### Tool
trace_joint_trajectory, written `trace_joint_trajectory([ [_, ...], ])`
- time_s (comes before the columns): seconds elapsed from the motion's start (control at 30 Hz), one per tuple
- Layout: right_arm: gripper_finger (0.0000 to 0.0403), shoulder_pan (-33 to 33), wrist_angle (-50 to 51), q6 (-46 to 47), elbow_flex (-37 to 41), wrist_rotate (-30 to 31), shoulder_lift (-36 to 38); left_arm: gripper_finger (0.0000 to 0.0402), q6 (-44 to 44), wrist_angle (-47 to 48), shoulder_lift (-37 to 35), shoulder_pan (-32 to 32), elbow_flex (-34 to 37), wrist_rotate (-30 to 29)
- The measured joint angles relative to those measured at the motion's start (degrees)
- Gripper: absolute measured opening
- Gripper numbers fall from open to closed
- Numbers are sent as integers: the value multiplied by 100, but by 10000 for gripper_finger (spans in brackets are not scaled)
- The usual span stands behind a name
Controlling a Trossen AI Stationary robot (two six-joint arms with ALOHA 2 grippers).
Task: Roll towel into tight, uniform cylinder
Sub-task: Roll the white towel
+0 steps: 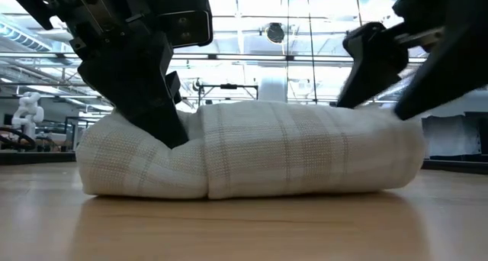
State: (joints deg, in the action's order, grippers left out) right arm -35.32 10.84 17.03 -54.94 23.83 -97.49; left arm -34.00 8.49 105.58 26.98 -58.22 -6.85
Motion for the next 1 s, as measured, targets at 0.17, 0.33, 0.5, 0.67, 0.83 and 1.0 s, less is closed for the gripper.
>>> trace_joint_trajectory([
  [0.17,358,58,-22,-318,0,154,4,56,28,35,0,0,0,-2],
  [0.33,356,206,-40,-305,-2,-376,-132,57,31,63,0,-2,-2,-7],
  [0.5,351,295,-282,-292,-2,-631,-359,57,33,72,0,-2,-2,-15],
  [0.67,351,482,-293,-31,-2,-712,-470,58,33,73,0,-2,-2,-26],
  [0.83,347,750,-295,-42,-2,-1060,-470,58,35,78,0,-2,-2,-48],
  [1.0,316,966,-326,-79,-4,-1461,-588,58,35,79,0,-2,0,-85],
])
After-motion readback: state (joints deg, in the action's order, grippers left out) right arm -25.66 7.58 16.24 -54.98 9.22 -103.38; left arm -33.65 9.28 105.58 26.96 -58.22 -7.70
